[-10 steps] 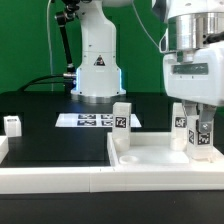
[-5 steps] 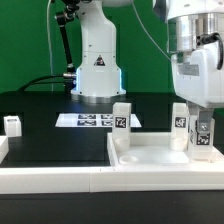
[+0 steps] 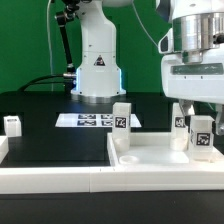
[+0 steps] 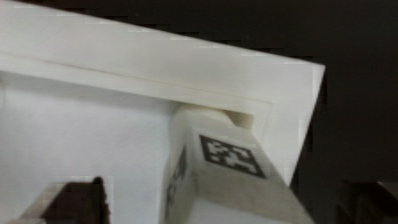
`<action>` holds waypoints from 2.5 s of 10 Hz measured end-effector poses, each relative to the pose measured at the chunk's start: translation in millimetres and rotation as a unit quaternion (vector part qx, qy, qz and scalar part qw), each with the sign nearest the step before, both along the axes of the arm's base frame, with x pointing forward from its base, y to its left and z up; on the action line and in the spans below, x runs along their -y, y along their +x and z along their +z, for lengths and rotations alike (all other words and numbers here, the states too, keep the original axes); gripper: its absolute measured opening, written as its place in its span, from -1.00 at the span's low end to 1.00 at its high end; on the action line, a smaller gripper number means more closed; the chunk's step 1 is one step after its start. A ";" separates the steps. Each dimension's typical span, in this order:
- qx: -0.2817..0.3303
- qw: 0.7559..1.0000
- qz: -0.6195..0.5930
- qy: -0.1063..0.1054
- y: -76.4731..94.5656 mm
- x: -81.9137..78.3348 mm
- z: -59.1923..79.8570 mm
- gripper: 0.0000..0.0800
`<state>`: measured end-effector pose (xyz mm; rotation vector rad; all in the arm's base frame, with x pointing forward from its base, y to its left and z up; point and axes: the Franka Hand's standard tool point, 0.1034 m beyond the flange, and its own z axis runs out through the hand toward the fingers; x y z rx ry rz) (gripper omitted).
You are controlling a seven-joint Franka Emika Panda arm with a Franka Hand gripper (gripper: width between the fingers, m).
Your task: Assemble square table
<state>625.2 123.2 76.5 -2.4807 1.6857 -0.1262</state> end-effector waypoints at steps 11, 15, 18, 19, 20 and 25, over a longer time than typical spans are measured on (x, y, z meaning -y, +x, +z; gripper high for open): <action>0.024 0.924 0.375 -0.068 4.5 3.8 5.0 0.62; 0.025 0.878 0.469 -0.089 4.8 5.9 5.0 0.62; 0.025 0.881 0.465 -0.088 4.7 6.0 4.7 0.06; 0.025 0.885 0.457 -0.087 4.7 6.0 4.6 0.06; 0.024 0.885 0.457 -0.087 4.7 6.1 4.6 -0.28; 0.020 0.946 0.318 -0.068 4.3 8.9 3.9 -0.28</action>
Offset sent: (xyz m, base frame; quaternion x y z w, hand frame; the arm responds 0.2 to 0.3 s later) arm 0.0000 0.0000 0.0000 0.0000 0.0000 -0.1296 0.9916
